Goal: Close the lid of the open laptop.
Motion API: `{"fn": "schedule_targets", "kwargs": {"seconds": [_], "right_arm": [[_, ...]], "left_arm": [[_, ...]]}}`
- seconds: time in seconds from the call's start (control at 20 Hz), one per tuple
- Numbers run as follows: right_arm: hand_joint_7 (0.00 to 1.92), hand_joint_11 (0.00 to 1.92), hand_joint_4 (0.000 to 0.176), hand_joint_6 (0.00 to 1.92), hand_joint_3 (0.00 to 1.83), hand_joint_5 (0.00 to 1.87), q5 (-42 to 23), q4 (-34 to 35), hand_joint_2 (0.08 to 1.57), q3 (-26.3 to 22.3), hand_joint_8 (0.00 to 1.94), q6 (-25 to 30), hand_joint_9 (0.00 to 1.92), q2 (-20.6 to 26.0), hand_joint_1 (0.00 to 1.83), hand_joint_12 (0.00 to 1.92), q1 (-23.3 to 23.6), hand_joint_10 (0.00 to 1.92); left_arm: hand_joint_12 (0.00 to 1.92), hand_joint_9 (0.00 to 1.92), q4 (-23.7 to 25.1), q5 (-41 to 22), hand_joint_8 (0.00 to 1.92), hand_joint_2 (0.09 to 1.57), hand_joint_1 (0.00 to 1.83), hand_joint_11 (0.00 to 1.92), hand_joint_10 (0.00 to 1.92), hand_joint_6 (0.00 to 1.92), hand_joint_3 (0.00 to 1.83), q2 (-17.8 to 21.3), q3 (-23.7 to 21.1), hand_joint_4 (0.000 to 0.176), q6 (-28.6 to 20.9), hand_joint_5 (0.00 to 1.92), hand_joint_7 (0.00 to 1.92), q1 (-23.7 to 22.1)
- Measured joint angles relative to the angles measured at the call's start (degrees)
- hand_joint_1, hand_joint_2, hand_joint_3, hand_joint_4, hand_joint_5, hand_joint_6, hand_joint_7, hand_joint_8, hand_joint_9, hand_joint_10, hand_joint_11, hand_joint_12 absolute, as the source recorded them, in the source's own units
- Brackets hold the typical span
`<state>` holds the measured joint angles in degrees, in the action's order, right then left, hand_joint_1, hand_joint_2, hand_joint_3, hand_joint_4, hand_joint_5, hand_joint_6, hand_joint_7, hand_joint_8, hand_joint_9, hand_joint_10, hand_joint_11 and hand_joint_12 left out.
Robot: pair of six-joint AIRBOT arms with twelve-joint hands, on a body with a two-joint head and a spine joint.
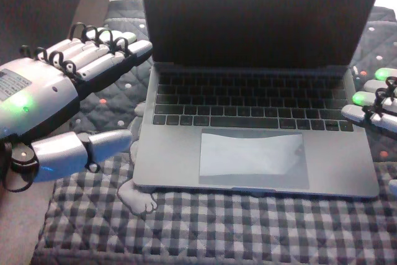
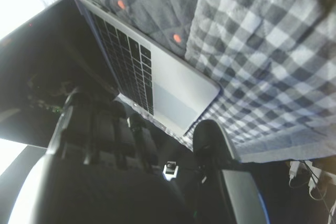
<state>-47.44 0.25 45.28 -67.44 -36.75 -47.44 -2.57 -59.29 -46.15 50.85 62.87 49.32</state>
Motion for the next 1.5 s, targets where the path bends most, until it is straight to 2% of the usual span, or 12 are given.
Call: {"fn": "schedule_targets", "kwargs": {"seconds": [0.1, 0.15, 0.3, 0.4, 0.5, 0.6, 0.8, 1.05, 1.1, 1.15, 1.35, 1.5], "right_arm": [[0.0, 0.0, 0.0, 0.0, 0.02, 0.0, -0.04, 0.07, 1.42, 0.07, 0.0, 0.0, 0.0, -0.02, 0.03, 0.0, 0.0, 0.0], [0.0, 0.0, 0.005, 0.0, 0.02, 0.0, -0.04, 0.09, 1.41, 0.07, 0.0, 0.0, 0.0, -0.02, 0.03, 0.0, 0.0, 0.0], [0.0, 0.0, 0.025, 0.0, 0.01, 0.0, -0.13, 0.17, 1.41, 0.11, 0.0, 0.0, 0.0, -0.02, 0.02, 0.0, 0.0, 0.0], [0.0, 0.0, 0.048, 0.0, 0.01, 0.0, -0.33, 0.37, 1.41, 0.13, 0.0, 0.0, 0.0, -0.07, 0.0, 0.0, 0.0, 0.0], [0.0, 0.0, 0.047, 0.0, 0.01, 0.0, -0.42, 0.42, 1.42, 0.42, 0.0, 0.02, 0.0, -0.39, 0.01, 0.0, 0.0, 0.0], [0.0, 0.0, 0.056, 0.0, 0.0, 0.0, -0.63, 0.39, 1.41, 0.46, 0.0, 0.0, 0.0, -0.39, 0.03, 0.0, 0.0, 0.0], [0.0, 0.0, 0.043, 0.0, 0.0, 0.0, -1.09, 0.39, 1.41, 0.46, 0.0, 0.0, 0.0, -0.44, 0.06, 0.0, 0.0, 0.0], [0.0, 0.0, 0.101, 0.0, 0.0, 0.0, -3.02, 0.42, 1.4, 0.48, 0.0, 0.13, 0.0, -0.44, 0.16, 0.0, 0.0, 0.0], [0.0, 0.0, 0.074, 0.0, 0.0, 0.0, -3.65, 0.35, 1.39, 0.48, 0.0, 0.35, 0.0, -0.44, 0.21, 0.0, 0.0, 0.0], [0.0, 0.0, 0.062, 0.0, 0.0, 0.0, -4.15, 0.37, 1.39, 0.48, 0.0, 0.5, 0.0, -0.44, 0.21, 0.0, 0.0, 0.0], [0.0, 0.0, 0.098, 0.0, 0.0, 0.0, -5.18, 0.0, 1.39, 1.84, 0.0, 0.63, 0.0, -1.36, 0.28, 0.0, 4.61, 0.0], [0.0, 0.0, 0.009, 0.0, 0.0, 0.0, -6.88, -1.2, 1.36, 2.95, 0.0, 0.72, 0.0, -2.75, 0.52, 0.0, 9.05, 0.0]], "left_arm": [[0.0, 0.0, 0.22, 0.42, 0.0, 1.45, 0.18, 0.0, 0.0, 0.01, 0.02, 0.0, -0.2, 0.054, 0.0, 0.01, 0.0, 0.0], [0.01, 0.0, 0.76, 0.92, 0.01, 1.46, 0.1, 0.01, 0.0, 0.02, 0.01, -0.02, -0.22, 0.036, -0.02, 0.06, 0.04, 0.0], [0.1, 0.06, 3.82, 3.5, 0.0, 1.45, 0.13, 0.01, 0.01, 0.01, 0.0, -1.05, -0.28, 0.072, -2.16, 0.1, 0.11, 0.0], [0.1, 0.06, 6.14, 6.62, 0.0, 1.43, 0.22, 0.0, 0.01, 0.02, 0.0, -2.8, 0.2, 0.057, -4.0, 0.14, 0.13, -0.17], [0.3, 0.12, 8.33, 9.49, 0.02, 1.43, 0.26, 0.0, 0.03, 0.03, 0.0, -4.2, 0.22, 0.018, -5.79, 0.17, 0.19, -0.24], [0.35, 0.2, 9.79, 11.56, 0.03, 1.43, 0.26, 0.0, 0.05, 0.04, 0.0, -5.57, 0.83, 0.0, -7.43, 0.21, 0.28, -0.22], [0.26, 0.18, 11.19, 14.58, 0.0, 1.45, 0.19, 0.0, 0.02, 0.02, 0.0, -7.43, 1.29, 0.007, -9.03, 0.21, 0.24, 0.31], [0.51, 0.24, 11.56, 13.53, 0.0, 1.41, 0.24, 0.0, 0.03, 0.01, 0.0, -8.85, 2.95, 0.006, -12.57, 0.26, 0.29, 1.22], [0.5, 0.24, 11.56, 13.31, 0.0, 1.41, 0.28, 0.0, 0.02, 0.02, 0.0, -8.9, 2.95, 0.0, -12.57, 0.26, 0.28, 1.22], [0.41, 0.21, 11.43, 13.25, 0.0, 1.41, 0.25, 0.0, 0.01, 0.01, 0.0, -8.98, 2.95, 0.015, -12.59, 0.24, 0.25, 1.2], [0.45, 0.22, 11.41, 13.22, 0.0, 1.4, 0.29, 0.0, 0.01, 0.0, 0.0, -8.98, 2.95, 0.015, -12.76, 0.24, 0.26, 1.27], [0.49, 0.24, 11.39, 13.14, 0.0, 1.41, 0.26, 0.0, 0.01, 0.0, 0.0, -9.05, 2.95, 0.016, -12.79, 0.24, 0.26, 1.29]]}}
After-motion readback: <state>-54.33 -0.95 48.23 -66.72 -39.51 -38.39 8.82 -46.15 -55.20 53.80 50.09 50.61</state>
